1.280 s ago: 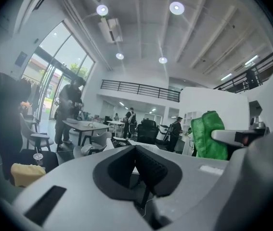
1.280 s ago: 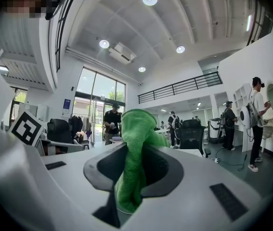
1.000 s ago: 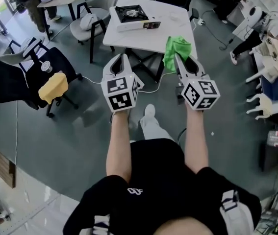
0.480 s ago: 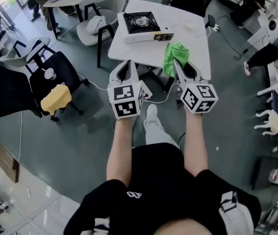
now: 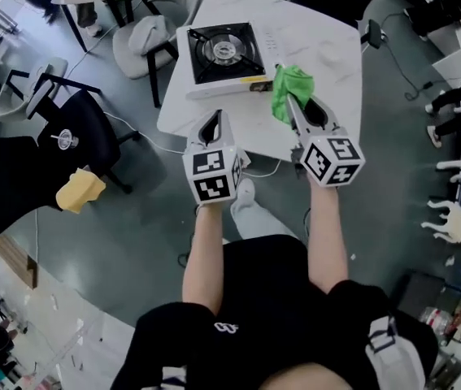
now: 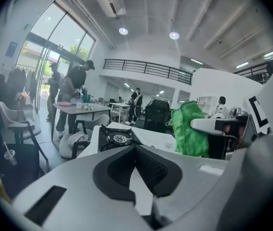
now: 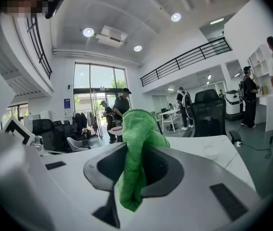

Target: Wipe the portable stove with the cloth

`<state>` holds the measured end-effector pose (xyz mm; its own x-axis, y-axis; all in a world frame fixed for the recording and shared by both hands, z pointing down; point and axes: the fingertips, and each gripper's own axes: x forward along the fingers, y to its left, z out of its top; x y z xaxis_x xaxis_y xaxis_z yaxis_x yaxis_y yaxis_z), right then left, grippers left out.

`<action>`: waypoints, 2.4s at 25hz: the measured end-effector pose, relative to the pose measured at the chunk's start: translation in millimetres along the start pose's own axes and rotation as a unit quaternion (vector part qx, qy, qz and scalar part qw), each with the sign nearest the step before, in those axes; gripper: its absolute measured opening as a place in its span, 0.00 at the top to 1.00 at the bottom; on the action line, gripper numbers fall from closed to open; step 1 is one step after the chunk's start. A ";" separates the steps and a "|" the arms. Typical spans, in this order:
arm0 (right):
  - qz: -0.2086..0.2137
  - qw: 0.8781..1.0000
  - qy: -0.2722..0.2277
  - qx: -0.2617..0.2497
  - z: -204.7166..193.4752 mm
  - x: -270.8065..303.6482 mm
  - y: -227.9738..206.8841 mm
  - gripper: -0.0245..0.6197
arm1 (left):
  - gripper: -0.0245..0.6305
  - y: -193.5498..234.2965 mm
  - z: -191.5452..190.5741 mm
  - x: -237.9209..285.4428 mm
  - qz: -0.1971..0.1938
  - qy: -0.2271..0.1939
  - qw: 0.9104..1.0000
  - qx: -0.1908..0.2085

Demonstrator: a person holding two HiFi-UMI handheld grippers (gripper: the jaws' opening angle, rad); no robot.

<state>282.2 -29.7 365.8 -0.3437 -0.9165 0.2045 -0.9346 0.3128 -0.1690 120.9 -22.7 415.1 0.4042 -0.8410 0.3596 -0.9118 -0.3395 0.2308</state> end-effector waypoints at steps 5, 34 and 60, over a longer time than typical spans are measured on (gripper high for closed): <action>-0.006 1.000 0.007 0.027 6.8 33.4 -50.8 0.85 | 0.97 -8.9 24.0 46.6 0.006 0.005 1.000 0.015; -0.029 0.988 0.133 -0.079 -19.6 225.1 -137.8 0.85 | 0.97 47.6 73.8 222.5 -0.082 0.043 0.995 -0.034; 0.032 0.850 0.315 -0.422 -81.6 352.8 -163.1 0.86 | 0.97 97.0 103.5 261.3 -0.117 0.074 0.989 -0.050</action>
<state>305.9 -383.8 544.3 -0.1288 -0.6593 0.7408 -0.5537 0.6675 0.4978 130.5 -318.9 437.9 0.6156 -0.6716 0.4123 -0.7838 -0.4674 0.4089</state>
